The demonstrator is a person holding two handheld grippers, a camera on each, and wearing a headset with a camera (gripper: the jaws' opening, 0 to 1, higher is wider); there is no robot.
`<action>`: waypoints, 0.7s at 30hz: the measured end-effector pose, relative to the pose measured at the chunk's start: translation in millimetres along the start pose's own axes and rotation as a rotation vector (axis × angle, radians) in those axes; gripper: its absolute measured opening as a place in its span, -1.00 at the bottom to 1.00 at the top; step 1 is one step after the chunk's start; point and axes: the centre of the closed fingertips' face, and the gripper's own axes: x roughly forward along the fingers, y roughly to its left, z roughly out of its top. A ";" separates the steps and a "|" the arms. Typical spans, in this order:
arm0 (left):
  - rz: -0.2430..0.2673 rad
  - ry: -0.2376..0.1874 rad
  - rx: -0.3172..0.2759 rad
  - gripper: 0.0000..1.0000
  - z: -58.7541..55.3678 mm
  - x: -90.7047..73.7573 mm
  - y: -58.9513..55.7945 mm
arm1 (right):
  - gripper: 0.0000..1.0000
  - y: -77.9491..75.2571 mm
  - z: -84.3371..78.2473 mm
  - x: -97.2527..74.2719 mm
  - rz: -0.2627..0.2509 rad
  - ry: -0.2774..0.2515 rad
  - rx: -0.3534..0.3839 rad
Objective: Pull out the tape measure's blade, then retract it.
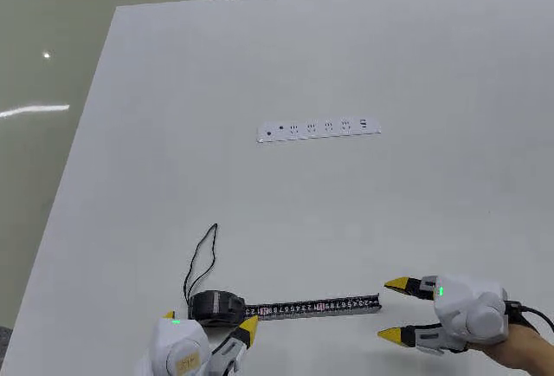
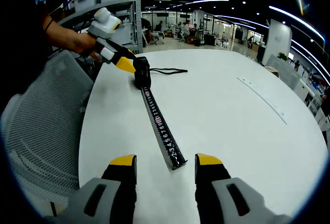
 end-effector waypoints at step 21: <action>0.019 0.011 -0.032 0.54 -2.1 9.8 3.8 | -0.48 -14.7 -17.7 25.5 0.127 0.035 -0.118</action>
